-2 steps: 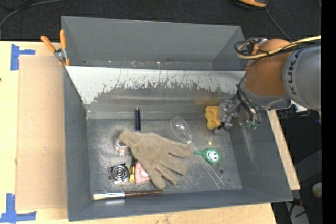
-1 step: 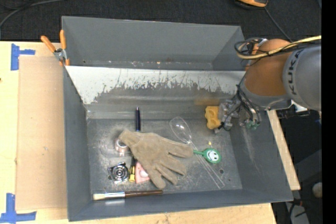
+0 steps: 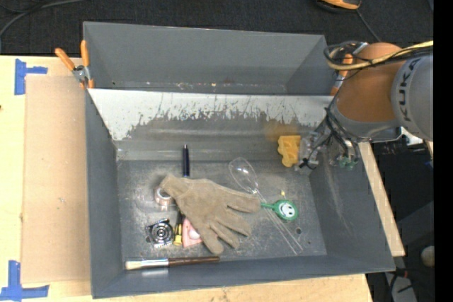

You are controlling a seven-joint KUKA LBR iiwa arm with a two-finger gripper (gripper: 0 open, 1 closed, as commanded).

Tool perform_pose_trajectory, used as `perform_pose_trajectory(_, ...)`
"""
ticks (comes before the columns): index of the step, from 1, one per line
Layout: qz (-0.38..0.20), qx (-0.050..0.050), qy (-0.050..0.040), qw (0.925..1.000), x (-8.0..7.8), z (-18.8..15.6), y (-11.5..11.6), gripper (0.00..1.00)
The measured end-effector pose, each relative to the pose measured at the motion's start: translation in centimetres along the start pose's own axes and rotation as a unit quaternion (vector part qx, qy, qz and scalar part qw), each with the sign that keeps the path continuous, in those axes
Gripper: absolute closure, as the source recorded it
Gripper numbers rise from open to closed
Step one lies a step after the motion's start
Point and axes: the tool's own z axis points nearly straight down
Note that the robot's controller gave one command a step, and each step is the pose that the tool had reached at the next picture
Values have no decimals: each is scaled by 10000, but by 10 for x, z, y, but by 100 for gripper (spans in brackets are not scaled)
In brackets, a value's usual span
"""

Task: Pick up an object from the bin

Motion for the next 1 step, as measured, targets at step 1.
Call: perform_pose_trajectory(1,-1,-1,6,10000,0,-32,0,100)
